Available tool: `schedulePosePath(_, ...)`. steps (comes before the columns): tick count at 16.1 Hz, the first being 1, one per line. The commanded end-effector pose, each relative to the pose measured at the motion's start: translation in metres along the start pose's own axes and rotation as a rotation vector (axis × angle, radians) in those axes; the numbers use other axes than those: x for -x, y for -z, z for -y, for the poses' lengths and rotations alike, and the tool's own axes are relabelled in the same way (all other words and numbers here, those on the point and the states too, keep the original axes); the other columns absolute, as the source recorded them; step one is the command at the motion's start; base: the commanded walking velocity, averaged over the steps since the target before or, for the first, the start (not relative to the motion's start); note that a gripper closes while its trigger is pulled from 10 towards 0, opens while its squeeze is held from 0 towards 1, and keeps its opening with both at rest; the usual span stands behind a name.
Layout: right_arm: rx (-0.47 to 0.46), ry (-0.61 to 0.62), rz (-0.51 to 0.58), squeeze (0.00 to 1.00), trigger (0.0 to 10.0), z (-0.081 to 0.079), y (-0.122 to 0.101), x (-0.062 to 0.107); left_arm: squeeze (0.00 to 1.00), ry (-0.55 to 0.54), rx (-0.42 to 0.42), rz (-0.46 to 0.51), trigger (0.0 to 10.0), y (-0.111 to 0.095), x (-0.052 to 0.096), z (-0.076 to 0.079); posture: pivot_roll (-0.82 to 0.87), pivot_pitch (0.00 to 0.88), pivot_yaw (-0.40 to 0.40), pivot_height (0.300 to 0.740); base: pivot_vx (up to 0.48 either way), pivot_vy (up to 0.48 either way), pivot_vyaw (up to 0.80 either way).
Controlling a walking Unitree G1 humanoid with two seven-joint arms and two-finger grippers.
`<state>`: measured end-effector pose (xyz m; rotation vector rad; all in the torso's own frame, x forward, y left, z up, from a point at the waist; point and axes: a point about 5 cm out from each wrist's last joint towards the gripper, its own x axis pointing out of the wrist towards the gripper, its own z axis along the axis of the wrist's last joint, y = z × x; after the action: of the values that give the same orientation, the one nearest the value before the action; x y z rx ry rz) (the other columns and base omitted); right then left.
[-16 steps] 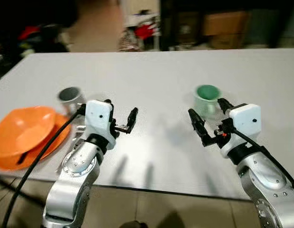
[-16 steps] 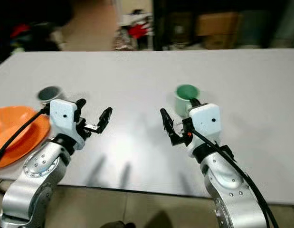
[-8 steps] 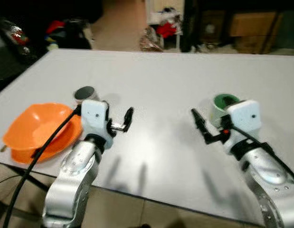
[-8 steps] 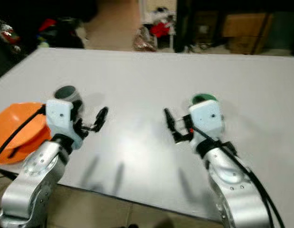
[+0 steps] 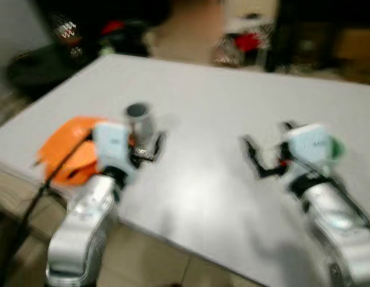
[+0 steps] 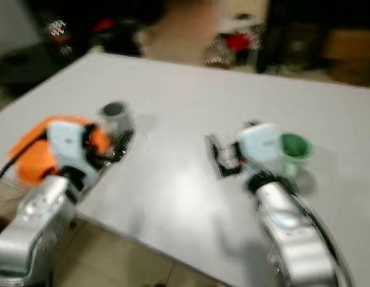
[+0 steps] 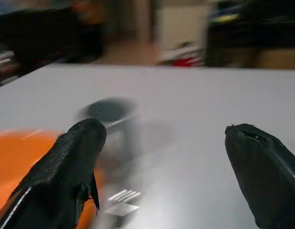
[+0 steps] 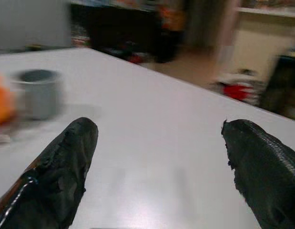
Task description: Setting the table
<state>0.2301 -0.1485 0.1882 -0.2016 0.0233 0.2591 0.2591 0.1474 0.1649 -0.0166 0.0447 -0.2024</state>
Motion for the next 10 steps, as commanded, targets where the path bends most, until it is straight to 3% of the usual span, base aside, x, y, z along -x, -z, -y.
schedulePosePath(1,0.017,0.039,0.003,1.00,10.0,0.007,-0.003,0.003,0.72,0.012,-0.005,0.035,10.0,-0.005,-0.003,0.003,-0.13,0.000,0.134,0.740,0.000,0.000,0.80)
schedulePosePath(5,-0.019,0.004,0.015,1.00,10.0,0.003,-0.004,-0.002,0.81,-0.022,0.026,0.117,10.0,-0.013,0.000,0.013,-0.08,0.000,0.104,0.740,0.000,0.000,0.80)
schedulePosePath(7,-0.024,-0.016,0.013,1.00,10.0,-0.003,-0.004,-0.001,0.93,-0.110,-0.001,0.138,10.0,-0.011,0.001,0.007,-0.11,0.000,0.113,0.740,0.000,0.000,0.80)
schedulePosePath(10,-0.030,0.025,0.013,1.00,10.0,0.005,-0.004,0.001,0.93,-0.140,0.035,0.136,10.0,-0.006,-0.003,0.010,-0.12,0.000,0.112,0.740,0.000,0.000,0.80)
